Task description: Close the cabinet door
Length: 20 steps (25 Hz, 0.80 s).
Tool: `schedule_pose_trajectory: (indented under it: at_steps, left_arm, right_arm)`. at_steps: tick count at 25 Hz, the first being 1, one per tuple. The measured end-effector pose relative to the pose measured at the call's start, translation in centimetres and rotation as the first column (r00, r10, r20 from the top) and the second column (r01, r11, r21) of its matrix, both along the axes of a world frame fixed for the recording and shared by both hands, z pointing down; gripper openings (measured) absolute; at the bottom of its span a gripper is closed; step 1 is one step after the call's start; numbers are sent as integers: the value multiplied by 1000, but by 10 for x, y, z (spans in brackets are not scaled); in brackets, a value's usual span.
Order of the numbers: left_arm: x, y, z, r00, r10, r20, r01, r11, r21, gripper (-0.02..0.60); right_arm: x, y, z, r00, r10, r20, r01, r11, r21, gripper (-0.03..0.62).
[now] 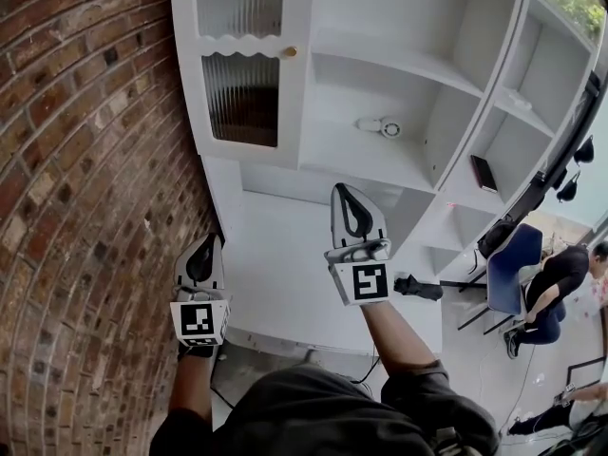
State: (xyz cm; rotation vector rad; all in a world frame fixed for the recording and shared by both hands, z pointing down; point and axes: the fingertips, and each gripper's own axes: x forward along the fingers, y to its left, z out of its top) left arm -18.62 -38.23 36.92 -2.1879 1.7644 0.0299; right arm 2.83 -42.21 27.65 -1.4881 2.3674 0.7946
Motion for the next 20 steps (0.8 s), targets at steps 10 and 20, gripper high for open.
schedule_pose_trajectory:
  at_steps: [10, 20]
  left_arm:
    - [9, 3, -3, 1000, 16, 7, -16, 1000, 11, 2]
    - [11, 7, -3, 1000, 10, 8, -10, 1000, 11, 2]
  right_arm:
    - [4, 14, 35, 1000, -4, -21, 3, 999, -51, -2]
    - [0, 19, 43, 999, -34, -8, 34, 996, -78, -2]
